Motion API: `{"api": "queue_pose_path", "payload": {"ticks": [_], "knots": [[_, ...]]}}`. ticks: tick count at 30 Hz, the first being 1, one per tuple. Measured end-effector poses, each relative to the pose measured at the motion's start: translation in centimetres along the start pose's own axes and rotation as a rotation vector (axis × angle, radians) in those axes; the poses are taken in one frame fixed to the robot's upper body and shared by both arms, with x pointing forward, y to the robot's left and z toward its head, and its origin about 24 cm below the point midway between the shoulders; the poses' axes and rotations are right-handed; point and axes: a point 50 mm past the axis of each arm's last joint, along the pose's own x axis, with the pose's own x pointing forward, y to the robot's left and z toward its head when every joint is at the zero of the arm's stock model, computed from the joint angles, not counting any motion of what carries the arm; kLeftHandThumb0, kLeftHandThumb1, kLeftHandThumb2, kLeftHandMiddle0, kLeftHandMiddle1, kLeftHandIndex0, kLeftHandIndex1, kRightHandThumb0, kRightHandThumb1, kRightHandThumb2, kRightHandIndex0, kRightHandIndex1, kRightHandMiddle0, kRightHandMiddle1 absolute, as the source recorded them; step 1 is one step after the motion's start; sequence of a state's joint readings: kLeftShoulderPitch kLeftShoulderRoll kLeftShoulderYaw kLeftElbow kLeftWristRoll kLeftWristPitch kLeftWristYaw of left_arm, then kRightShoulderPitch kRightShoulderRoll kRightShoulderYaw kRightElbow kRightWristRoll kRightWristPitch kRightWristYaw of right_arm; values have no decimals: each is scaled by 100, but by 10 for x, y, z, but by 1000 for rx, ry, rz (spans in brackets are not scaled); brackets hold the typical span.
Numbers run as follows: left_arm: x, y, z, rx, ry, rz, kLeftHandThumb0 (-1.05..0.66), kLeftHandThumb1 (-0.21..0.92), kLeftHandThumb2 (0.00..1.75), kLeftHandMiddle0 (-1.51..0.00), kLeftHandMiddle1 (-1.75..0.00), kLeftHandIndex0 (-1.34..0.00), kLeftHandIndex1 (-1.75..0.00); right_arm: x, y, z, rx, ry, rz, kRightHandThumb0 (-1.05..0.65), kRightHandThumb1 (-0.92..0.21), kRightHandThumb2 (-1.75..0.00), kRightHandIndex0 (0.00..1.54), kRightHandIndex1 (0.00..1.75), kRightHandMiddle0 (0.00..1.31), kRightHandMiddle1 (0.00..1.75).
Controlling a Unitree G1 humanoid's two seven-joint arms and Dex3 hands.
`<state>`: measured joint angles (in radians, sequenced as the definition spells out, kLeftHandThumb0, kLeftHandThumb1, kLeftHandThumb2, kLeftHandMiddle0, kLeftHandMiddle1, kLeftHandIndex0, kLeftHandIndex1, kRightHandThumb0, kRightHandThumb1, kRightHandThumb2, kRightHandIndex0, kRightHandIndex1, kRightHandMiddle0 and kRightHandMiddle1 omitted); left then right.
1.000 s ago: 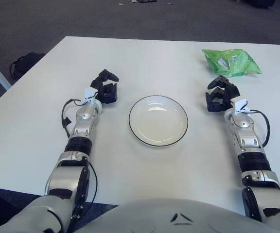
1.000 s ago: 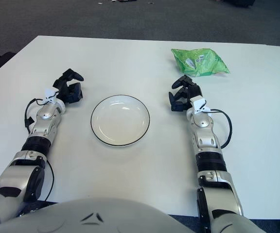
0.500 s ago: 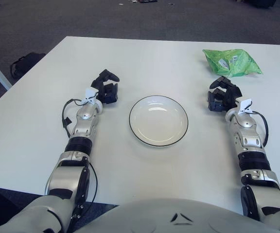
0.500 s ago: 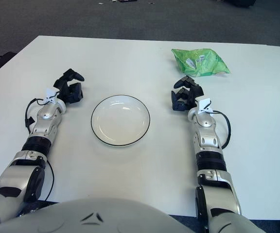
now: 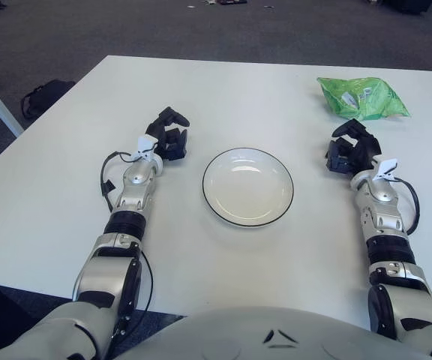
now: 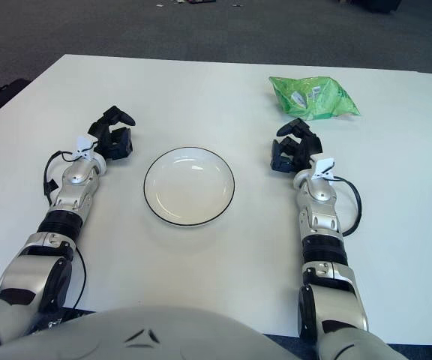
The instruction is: Put the snack into the plate.
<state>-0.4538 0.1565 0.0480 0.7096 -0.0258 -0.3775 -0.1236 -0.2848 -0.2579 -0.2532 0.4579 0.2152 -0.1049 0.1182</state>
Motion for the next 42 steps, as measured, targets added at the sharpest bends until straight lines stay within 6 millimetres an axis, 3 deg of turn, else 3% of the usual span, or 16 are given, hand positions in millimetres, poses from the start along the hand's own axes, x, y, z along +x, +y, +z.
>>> {"api": "queue_pose_path", "payload": {"ticks": [10, 14, 24, 36, 42], "knots": [[1, -2, 2, 2, -13, -6, -42, 52, 106, -99, -175, -45, -175, -10, -12, 24, 112, 38, 45, -1, -5, -163, 80, 174, 59, 174], [1, -2, 2, 4, -12, -1, -42, 51, 107, -99, -175, -46, -175, -13, -16, 40, 54, 12, 44, -1, 1, -167, 84, 175, 66, 169], [1, -1, 1, 9, -10, 1, -42, 50, 108, -99, -175, -47, -175, -10, -20, 81, -163, -123, -37, -1, -1, -164, 83, 175, 69, 162], [3, -2, 1, 8, -12, 0, -42, 51, 107, -97, -175, -46, -175, 24, -20, 111, -491, -322, -191, -1, -4, -161, 83, 175, 65, 163], [4, -2, 1, 9, -13, 1, -42, 52, 106, -97, -175, -45, -175, 43, -23, 111, -611, -364, -268, -1, -5, -161, 83, 175, 61, 167]]}}
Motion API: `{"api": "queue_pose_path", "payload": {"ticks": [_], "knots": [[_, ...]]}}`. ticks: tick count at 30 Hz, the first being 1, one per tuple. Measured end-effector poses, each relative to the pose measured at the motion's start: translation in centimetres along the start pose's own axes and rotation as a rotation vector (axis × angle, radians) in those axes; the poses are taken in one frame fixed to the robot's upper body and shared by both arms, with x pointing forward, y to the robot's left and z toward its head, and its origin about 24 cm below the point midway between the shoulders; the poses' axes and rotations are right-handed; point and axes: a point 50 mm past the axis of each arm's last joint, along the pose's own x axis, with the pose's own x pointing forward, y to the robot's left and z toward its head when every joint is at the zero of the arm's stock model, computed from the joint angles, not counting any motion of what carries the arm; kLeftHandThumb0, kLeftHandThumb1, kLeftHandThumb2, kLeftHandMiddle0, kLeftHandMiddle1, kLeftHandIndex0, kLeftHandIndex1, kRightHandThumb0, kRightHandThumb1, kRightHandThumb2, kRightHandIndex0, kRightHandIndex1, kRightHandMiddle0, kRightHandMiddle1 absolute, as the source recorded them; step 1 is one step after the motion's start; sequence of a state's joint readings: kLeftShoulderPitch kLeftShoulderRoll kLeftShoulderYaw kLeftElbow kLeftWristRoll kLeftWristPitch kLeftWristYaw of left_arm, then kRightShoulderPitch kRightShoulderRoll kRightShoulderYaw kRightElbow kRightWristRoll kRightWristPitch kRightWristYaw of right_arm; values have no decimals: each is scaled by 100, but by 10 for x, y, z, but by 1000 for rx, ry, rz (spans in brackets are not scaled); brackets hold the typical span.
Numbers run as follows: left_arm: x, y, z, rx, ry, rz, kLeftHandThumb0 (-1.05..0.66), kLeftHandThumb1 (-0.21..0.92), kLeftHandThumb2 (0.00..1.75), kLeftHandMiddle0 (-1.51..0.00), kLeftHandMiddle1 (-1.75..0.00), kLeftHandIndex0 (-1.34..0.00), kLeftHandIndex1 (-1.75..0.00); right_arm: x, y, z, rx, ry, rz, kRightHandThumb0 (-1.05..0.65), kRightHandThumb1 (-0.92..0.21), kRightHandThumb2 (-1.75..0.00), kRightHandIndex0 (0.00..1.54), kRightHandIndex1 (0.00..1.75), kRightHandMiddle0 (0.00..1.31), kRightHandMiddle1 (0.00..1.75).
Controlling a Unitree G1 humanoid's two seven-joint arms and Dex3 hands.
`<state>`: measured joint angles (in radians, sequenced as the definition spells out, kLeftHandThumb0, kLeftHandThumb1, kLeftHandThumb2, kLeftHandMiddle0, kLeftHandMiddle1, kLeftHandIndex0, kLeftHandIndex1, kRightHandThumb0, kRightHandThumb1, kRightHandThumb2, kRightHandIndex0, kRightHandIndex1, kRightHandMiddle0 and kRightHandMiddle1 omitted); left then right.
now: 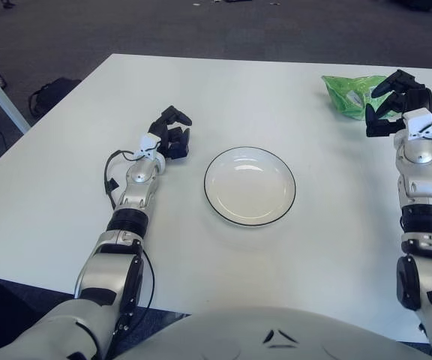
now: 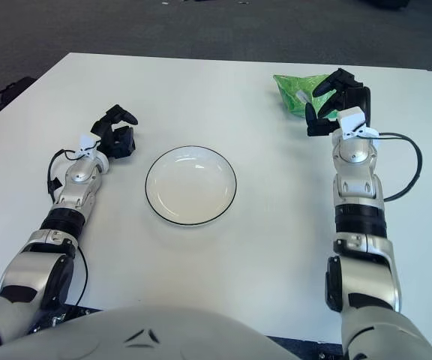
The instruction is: Put the snack into the plate.
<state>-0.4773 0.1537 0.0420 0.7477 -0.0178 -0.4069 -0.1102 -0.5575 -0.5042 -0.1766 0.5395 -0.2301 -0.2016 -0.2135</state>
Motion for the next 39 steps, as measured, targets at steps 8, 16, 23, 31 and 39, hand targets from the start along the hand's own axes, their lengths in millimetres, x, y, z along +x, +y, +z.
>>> {"api": "queue_pose_path", "payload": {"ticks": [8, 16, 23, 31, 39], "knots": [[0, 1, 0, 4, -3, 5, -42, 53, 105, -99, -175, -45, -175, 14, 8, -7, -205, -42, -46, -1, -11, -155, 80, 175, 54, 170], [-2, 3, 0, 15, -5, 13, -42, 53, 105, -100, -175, -45, -175, 30, 19, 4, -433, -123, -25, -30, -78, -70, 49, 134, 25, 174], [-2, 3, 1, 19, -10, 15, -42, 52, 105, -101, -175, -45, -175, 41, 23, 9, -654, -160, 25, -70, -91, -88, 25, 98, 4, 134], [-3, 3, 1, 31, -13, 15, -42, 50, 109, -103, -175, -47, -175, 46, 26, 3, -788, -77, 156, -86, -92, -107, 6, 47, 0, 82], [-3, 4, 1, 40, -16, 14, -42, 50, 109, -104, -175, -47, -175, 47, 33, -1, -814, 15, 278, -89, -92, -118, 0, 14, 0, 58]]}}
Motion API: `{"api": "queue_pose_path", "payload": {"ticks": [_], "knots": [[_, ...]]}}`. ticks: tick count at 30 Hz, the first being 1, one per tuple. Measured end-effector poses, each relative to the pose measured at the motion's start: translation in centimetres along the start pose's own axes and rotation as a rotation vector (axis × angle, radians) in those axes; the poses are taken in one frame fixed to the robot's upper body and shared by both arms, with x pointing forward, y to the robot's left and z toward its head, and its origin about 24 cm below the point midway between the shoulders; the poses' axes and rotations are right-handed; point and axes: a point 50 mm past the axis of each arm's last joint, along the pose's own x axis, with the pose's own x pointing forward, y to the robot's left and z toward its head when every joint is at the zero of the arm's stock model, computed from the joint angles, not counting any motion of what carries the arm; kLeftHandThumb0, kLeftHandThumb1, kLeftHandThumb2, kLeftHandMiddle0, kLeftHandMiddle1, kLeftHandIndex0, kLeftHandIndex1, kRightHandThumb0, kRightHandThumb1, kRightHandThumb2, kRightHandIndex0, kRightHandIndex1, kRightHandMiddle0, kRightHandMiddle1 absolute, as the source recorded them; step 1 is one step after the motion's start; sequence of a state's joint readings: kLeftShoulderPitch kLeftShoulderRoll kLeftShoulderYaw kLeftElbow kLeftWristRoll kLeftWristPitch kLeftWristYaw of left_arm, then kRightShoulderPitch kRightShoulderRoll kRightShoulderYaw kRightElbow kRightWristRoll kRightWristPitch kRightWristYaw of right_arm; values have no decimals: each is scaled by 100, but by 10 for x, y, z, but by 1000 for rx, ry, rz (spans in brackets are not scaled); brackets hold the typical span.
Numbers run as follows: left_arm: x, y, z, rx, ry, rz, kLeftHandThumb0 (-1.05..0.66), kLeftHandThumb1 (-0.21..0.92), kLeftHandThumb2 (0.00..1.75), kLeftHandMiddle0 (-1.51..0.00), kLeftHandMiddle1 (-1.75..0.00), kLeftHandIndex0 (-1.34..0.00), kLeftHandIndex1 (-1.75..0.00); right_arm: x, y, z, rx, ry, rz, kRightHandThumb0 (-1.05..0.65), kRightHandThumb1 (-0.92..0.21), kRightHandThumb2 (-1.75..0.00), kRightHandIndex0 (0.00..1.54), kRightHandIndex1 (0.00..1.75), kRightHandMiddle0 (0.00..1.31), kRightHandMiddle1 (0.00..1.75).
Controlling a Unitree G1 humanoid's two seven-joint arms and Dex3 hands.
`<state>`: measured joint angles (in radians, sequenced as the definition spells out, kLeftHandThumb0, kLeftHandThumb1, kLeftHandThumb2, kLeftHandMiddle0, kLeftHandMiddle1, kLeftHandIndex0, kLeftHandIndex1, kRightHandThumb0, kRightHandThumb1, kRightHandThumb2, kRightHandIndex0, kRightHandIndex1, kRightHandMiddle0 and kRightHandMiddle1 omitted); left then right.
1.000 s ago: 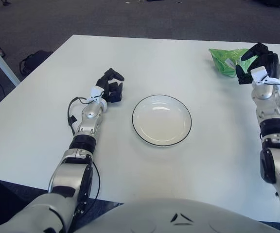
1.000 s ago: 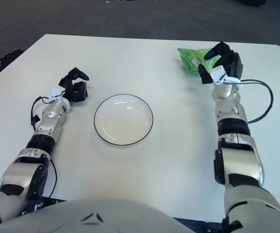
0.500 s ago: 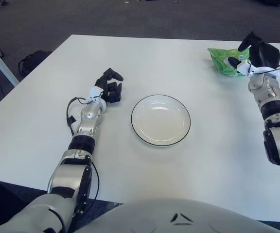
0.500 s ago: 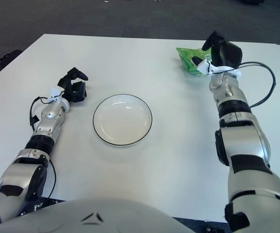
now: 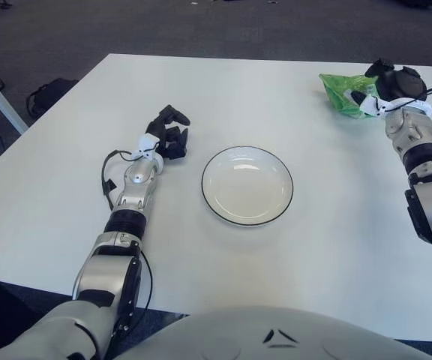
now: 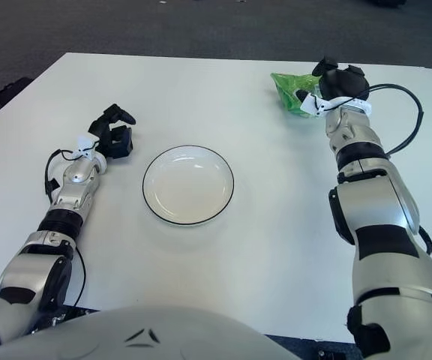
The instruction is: Put the snack into the plate.
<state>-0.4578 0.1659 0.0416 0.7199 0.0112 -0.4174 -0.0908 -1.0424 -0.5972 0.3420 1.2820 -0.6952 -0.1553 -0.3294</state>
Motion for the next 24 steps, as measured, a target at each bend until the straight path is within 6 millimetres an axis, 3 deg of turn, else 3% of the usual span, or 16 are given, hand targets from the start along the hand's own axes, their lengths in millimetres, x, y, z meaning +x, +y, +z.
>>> {"api": "queue_pose_path", "payload": {"ticks": [5, 20, 24], "knots": [[0, 0, 1, 13, -8, -2, -42, 49, 109, -106, -175, -47, -175, 2, 5, 5, 2, 23, 64, -90, -92, -122, 0, 2, 0, 52], [0, -2, 4, 42, -34, -2, -43, 49, 110, -106, -175, -48, -175, -7, 30, 0, 27, 77, 258, -89, -92, -128, 0, 0, 0, 51], [0, -2, 4, 47, -38, 4, -43, 49, 110, -106, -175, -48, -175, -10, 36, -2, 57, 91, 330, -92, -92, -129, 0, 0, 0, 44]]}}
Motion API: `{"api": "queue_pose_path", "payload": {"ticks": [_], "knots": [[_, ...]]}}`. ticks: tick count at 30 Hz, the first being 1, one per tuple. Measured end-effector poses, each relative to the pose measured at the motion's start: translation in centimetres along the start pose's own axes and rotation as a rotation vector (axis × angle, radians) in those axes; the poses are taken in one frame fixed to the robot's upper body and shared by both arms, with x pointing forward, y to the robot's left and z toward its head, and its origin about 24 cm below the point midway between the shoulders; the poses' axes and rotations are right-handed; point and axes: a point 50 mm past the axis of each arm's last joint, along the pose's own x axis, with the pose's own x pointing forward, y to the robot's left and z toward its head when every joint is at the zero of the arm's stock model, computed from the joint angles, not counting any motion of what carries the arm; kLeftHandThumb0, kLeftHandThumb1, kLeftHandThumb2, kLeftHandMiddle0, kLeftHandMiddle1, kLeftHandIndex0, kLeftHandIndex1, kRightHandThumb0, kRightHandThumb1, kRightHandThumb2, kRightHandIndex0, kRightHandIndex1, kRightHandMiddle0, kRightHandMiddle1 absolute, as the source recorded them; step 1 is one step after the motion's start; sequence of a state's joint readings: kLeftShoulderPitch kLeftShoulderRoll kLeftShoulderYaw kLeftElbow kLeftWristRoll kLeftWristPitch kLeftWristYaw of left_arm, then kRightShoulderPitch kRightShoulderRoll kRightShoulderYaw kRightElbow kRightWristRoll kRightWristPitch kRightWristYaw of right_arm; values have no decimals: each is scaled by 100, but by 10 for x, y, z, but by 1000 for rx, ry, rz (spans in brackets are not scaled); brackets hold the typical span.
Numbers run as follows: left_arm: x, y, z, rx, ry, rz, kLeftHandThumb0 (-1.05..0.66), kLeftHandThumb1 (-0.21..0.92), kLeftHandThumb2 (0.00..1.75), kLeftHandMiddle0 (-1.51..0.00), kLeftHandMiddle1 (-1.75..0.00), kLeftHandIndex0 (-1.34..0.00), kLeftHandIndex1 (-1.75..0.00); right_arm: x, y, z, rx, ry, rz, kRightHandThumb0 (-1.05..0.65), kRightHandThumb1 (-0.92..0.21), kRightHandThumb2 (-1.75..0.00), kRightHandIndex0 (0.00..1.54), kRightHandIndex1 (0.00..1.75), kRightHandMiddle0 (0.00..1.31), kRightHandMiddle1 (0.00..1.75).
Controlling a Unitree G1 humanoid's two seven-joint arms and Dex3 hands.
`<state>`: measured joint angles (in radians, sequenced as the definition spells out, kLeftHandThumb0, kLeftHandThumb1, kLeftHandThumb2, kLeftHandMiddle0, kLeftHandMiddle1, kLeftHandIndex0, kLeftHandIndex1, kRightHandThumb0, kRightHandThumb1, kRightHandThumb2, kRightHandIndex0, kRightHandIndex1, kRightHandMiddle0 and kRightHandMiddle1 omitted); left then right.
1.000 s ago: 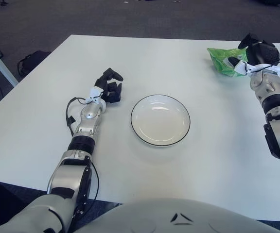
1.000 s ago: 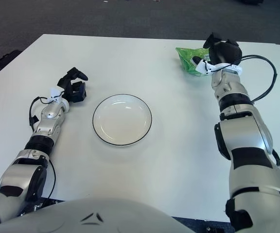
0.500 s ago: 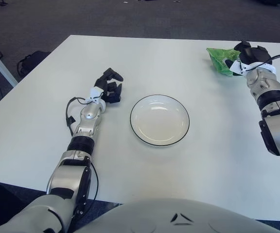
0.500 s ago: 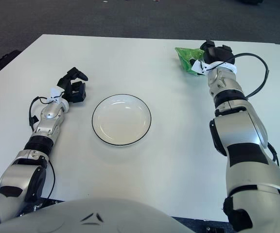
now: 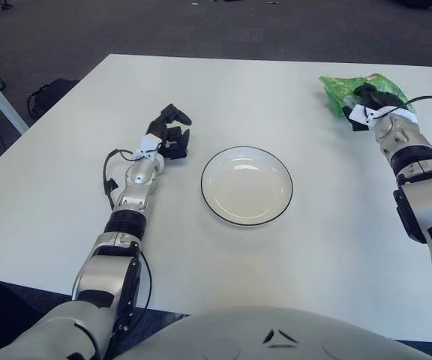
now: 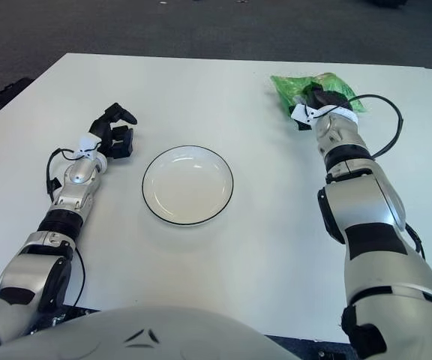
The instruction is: Put the snack into the plate.
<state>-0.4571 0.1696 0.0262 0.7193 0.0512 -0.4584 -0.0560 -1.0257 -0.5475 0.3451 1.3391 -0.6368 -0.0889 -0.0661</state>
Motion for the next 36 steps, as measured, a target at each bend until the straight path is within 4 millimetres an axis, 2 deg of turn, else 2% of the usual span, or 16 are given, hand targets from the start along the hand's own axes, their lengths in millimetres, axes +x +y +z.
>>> {"api": "queue_pose_path", "payload": {"ticks": [8, 17, 22, 24, 36], "knots": [[0, 0, 0, 11, -3, 2, -43, 48, 111, -107, -175, -48, -175, -1, 0, -2, 45, -42, 127, -93, -92, -128, 0, 0, 0, 26], [0, 1, 0, 24, -2, 18, -43, 48, 111, -107, -175, -48, -175, -5, -6, -7, 41, -88, 203, -84, -92, -125, 0, 0, 0, 21], [0, 0, 0, 32, -5, 18, -43, 48, 111, -106, -175, -48, -175, -8, -12, -8, 21, -132, 238, -79, -92, -118, 2, 1, 0, 29], [0, 0, 1, 36, -8, 16, -43, 48, 112, -106, -175, -48, -175, -11, -14, -10, 23, -149, 244, -78, -92, -115, 6, 3, 0, 37], [5, 5, 9, 54, -38, 18, -43, 48, 111, -107, -175, -48, -175, -40, -19, -15, 46, -210, 218, -76, -92, -102, 21, 11, 0, 66]]}}
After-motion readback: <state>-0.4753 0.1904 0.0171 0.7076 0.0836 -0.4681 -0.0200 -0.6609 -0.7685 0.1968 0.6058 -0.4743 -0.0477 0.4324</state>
